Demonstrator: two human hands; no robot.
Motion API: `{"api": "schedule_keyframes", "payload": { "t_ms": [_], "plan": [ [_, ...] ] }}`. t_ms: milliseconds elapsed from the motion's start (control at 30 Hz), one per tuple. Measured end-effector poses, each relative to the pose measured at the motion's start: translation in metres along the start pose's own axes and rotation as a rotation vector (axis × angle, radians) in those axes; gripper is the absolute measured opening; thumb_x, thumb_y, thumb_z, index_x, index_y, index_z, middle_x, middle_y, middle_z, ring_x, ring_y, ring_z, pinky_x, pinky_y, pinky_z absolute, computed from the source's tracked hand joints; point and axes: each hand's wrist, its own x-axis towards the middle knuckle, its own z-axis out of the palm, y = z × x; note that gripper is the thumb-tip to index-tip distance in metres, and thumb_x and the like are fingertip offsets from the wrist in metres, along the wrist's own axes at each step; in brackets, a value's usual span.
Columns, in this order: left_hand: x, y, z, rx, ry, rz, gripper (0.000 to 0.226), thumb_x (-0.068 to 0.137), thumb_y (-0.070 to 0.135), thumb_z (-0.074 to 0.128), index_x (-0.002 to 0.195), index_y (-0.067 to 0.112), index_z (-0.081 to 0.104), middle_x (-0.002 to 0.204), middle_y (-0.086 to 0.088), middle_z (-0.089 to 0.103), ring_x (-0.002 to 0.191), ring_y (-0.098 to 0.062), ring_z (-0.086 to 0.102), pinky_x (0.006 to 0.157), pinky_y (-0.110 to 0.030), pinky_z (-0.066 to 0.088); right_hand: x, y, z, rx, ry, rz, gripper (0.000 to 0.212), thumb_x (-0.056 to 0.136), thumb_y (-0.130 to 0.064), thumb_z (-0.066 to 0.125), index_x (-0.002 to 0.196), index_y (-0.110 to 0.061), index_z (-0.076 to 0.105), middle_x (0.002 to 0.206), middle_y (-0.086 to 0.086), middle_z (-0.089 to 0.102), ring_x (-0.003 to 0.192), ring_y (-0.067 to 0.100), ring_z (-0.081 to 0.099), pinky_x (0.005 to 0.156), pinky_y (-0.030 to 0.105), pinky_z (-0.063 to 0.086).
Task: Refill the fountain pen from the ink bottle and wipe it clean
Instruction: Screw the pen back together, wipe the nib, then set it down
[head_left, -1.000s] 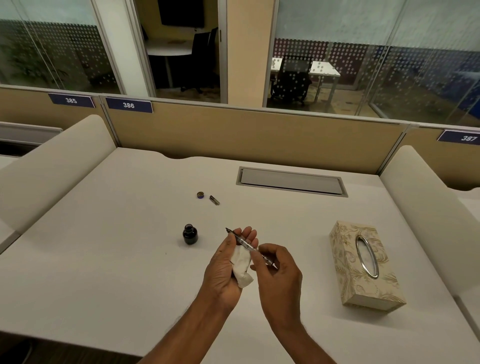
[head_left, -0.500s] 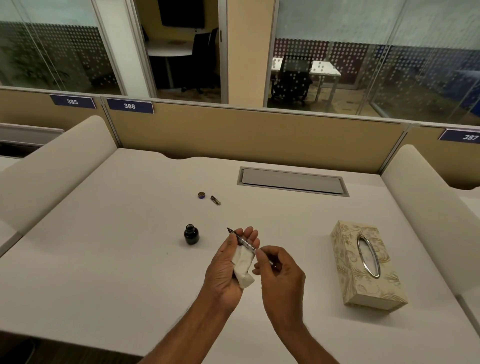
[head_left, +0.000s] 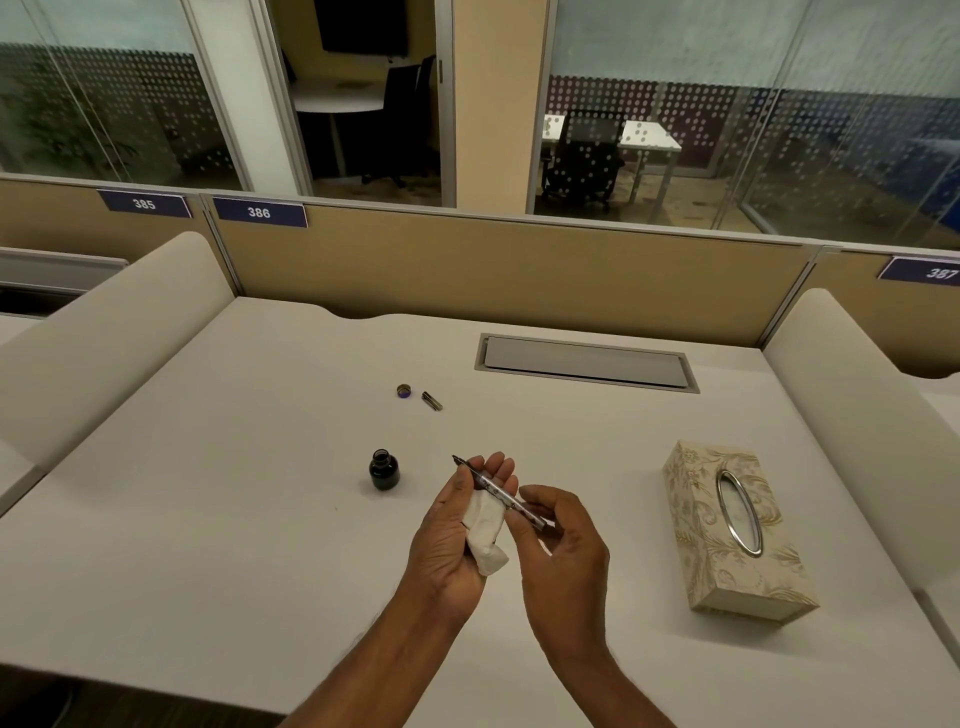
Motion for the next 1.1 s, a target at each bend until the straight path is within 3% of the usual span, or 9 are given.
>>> {"api": "schedule_keyframes", "payload": {
  "t_ms": [100,233,433,567,733,933,1100],
  "plan": [
    [0.0015,-0.0001,-0.0018,-0.011,-0.006,0.001,0.034,0.1,0.018,0.053,0.129,0.003,0.06,0.129,-0.018,0.07,0.105,-0.027,0.075,0.082,-0.035,0.064,0.0007,0.0008,0.0014,0.006,0.025,0.027,0.028,0.088,-0.004,0.074,0.089,-0.031,0.07,0.089,-0.016,0.072,0.088,0.009,0.07,0.077,0.013,0.056],
    [0.0024,-0.0001,-0.0026,-0.009,-0.008,-0.004,0.036,0.096,0.02,0.056,0.128,0.005,0.061,0.129,-0.017,0.07,0.105,-0.026,0.075,0.079,-0.034,0.064,0.0032,0.0005,0.003,0.097,0.036,0.116,0.017,0.09,-0.008,0.072,0.086,-0.025,0.073,0.078,-0.005,0.075,0.074,0.014,0.073,0.07,0.019,0.058],
    [0.0039,0.0011,-0.0024,-0.014,-0.004,0.01,0.042,0.088,0.02,0.061,0.127,0.004,0.061,0.131,-0.018,0.069,0.105,-0.026,0.075,0.082,-0.034,0.064,0.0003,-0.0022,0.0051,0.05,0.019,0.044,0.029,0.087,0.0,0.073,0.094,-0.028,0.07,0.094,-0.01,0.074,0.092,0.005,0.07,0.08,0.009,0.054],
    [0.0041,0.0026,-0.0026,-0.013,-0.005,0.02,0.043,0.087,0.02,0.06,0.127,0.003,0.061,0.128,-0.017,0.07,0.103,-0.026,0.076,0.08,-0.034,0.064,0.0008,-0.0007,0.0084,0.05,0.046,0.055,0.028,0.087,-0.001,0.074,0.087,-0.028,0.071,0.086,-0.013,0.073,0.088,0.01,0.07,0.078,0.014,0.056],
    [0.0011,0.0012,-0.0041,-0.016,0.001,0.008,0.027,0.101,0.018,0.051,0.12,0.003,0.064,0.124,-0.017,0.072,0.1,-0.025,0.077,0.081,-0.034,0.064,0.0069,-0.004,0.0076,0.128,0.057,0.127,0.021,0.092,-0.008,0.07,0.087,-0.028,0.072,0.083,-0.011,0.076,0.076,0.013,0.074,0.072,0.018,0.059],
    [0.0014,0.0029,-0.0034,0.01,-0.002,0.022,0.026,0.101,0.017,0.051,0.119,0.003,0.064,0.124,-0.018,0.072,0.103,-0.027,0.076,0.086,-0.036,0.063,0.0034,-0.0013,0.0058,-0.051,-0.021,0.009,0.024,0.088,-0.009,0.075,0.089,-0.032,0.069,0.086,-0.016,0.072,0.089,0.006,0.069,0.076,0.01,0.054],
    [0.0041,0.0027,-0.0043,0.016,0.002,0.021,0.027,0.099,0.018,0.052,0.119,0.004,0.064,0.125,-0.018,0.072,0.103,-0.027,0.076,0.083,-0.035,0.064,0.0042,0.0017,0.0068,-0.142,-0.018,-0.041,0.028,0.088,-0.008,0.075,0.092,-0.035,0.068,0.088,-0.014,0.071,0.087,0.006,0.068,0.075,0.008,0.052]
  ]
}}
